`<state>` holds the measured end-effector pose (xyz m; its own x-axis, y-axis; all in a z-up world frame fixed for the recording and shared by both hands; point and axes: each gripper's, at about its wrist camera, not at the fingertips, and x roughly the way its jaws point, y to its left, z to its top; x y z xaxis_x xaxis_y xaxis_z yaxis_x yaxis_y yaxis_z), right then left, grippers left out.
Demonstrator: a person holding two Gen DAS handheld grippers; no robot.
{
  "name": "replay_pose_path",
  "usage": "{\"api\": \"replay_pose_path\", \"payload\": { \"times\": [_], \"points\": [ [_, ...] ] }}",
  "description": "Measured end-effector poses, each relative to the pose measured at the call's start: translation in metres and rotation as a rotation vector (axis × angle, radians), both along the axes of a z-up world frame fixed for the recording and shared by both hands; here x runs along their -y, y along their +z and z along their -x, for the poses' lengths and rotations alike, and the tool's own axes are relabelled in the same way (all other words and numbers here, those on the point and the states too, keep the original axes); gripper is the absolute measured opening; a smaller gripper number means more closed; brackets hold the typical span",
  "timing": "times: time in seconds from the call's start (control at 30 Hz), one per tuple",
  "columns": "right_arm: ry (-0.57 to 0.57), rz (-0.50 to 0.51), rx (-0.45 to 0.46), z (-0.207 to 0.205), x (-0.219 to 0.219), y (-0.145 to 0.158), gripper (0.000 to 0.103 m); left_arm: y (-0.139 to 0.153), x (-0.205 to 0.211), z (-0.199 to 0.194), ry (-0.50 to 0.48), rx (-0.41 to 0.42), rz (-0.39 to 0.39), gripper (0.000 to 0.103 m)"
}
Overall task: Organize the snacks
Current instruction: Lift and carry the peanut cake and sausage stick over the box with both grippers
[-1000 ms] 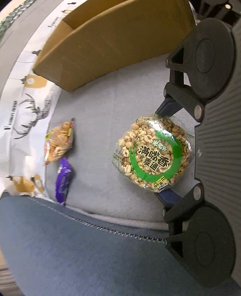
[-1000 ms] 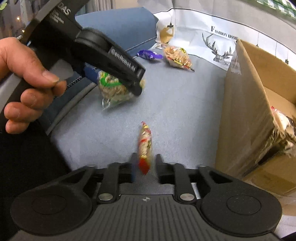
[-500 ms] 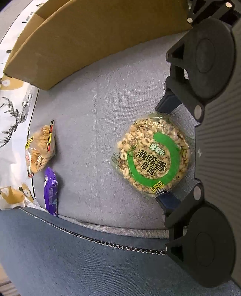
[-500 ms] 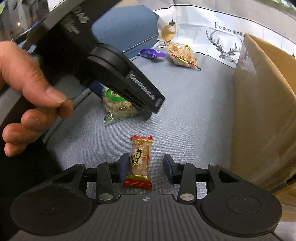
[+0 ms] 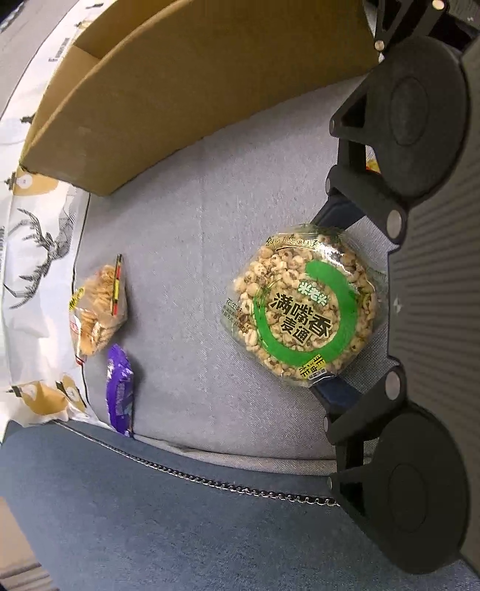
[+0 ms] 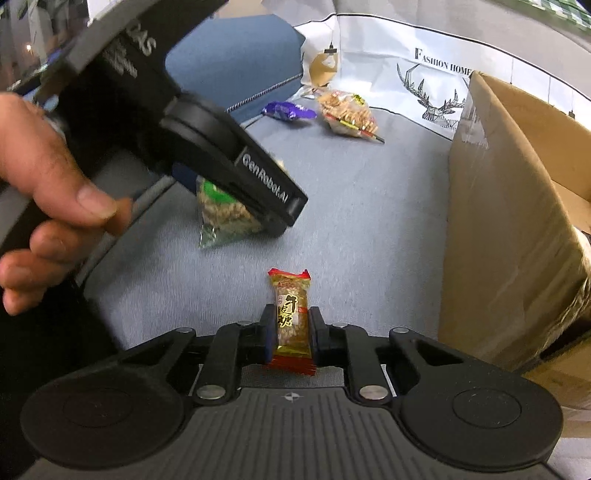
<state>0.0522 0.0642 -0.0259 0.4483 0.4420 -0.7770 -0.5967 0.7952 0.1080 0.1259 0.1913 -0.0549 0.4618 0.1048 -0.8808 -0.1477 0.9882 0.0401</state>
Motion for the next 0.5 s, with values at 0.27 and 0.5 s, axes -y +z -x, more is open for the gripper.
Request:
{"api": "replay_pose_path", "payload": {
  "times": [0.27,0.5],
  "points": [
    [-0.003,0.02,0.001,0.004,0.002,0.0,0.018,0.006,0.005,0.01,-0.048,0.052,0.011,0.085],
    [-0.004,0.029,0.006,0.007,0.002,0.001,0.018,0.009,0.004,0.015,-0.052,0.077,0.026,0.085]
  ]
}}
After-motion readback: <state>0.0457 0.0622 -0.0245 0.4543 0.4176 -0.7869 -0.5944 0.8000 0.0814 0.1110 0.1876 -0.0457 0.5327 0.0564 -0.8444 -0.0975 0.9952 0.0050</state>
